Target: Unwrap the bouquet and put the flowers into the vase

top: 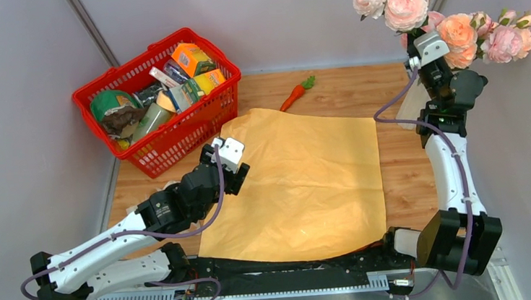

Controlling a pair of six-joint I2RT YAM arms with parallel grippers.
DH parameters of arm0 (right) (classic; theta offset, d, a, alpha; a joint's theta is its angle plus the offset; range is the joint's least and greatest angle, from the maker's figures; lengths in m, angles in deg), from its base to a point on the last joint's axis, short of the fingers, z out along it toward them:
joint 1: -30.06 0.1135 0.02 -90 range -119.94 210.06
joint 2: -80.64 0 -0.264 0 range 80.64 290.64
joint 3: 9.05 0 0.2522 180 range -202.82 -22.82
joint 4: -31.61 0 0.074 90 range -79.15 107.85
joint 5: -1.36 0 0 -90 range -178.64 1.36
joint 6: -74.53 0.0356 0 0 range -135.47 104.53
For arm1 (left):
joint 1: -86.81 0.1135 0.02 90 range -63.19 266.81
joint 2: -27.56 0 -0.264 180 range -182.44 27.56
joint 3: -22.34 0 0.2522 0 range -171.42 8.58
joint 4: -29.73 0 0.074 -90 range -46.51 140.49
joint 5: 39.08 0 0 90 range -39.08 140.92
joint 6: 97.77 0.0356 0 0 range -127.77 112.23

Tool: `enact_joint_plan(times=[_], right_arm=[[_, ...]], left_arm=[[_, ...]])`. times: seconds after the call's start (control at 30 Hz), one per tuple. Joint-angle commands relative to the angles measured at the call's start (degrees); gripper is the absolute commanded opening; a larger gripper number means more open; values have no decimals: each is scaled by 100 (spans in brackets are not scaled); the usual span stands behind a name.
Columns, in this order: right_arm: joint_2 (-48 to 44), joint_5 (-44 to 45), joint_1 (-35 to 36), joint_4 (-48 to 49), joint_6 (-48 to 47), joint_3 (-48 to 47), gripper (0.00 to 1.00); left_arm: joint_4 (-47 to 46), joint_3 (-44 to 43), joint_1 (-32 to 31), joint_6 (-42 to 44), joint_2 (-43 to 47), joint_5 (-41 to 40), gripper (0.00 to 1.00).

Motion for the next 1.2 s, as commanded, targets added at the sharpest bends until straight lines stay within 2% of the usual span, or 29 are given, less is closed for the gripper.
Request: enact_joint_plan(times=[0.0, 0.27, 0.8, 0.97, 1.17], right_arm=[[152, -220, -223, 928, 540, 121, 0], [336, -159, -408, 1491, 945, 420, 0], [767, 1037, -426, 1843, 1402, 991, 2], [881, 1248, -417, 2168, 1491, 1298, 8], [855, 1879, -399, 1704, 1561, 1185, 31]], left_arm=[[-78, -31, 8, 116, 33, -136, 73], [-43, -22, 8, 116, 33, -189, 73], [18, -49, 8, 98, -64, -110, 73], [27, -49, 8, 98, -73, -127, 73], [18, -49, 8, 98, -81, -110, 73]])
